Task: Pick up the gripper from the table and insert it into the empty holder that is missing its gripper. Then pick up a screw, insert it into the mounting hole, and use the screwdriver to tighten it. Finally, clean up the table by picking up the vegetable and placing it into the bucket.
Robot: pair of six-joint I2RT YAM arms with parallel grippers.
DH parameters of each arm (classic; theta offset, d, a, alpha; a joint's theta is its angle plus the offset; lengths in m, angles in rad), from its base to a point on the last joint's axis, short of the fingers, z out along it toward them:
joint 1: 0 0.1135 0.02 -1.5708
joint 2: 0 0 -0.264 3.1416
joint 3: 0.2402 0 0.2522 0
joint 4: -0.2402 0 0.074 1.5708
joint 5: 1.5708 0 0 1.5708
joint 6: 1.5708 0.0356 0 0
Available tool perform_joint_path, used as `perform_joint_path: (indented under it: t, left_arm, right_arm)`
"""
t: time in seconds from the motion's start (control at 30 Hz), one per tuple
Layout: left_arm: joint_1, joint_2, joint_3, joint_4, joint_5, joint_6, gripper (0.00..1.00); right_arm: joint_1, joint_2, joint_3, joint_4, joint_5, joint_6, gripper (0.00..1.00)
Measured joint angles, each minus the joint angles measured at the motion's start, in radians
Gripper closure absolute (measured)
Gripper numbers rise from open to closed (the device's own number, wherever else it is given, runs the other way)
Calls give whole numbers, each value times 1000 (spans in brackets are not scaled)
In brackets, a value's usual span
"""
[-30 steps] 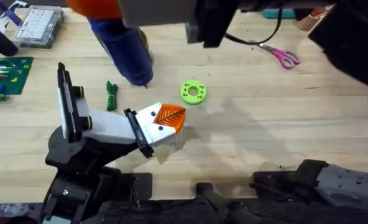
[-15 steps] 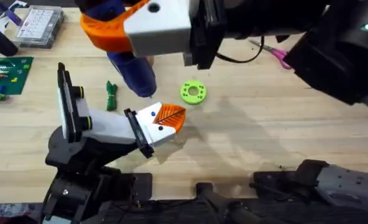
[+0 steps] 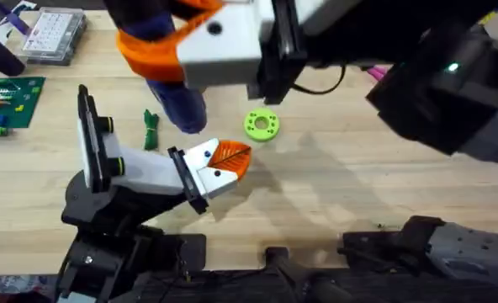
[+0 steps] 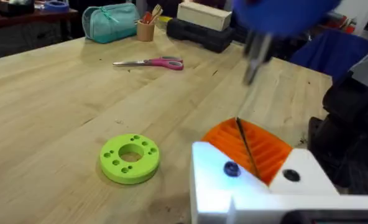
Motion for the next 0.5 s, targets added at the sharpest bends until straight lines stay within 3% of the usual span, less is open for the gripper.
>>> perform_joint_path:
  t: [0.5]
  left_arm:
    - [0, 0, 0, 0, 0, 0, 983]
  right_arm:
    - [0, 0, -70, 22, 0, 45, 974]
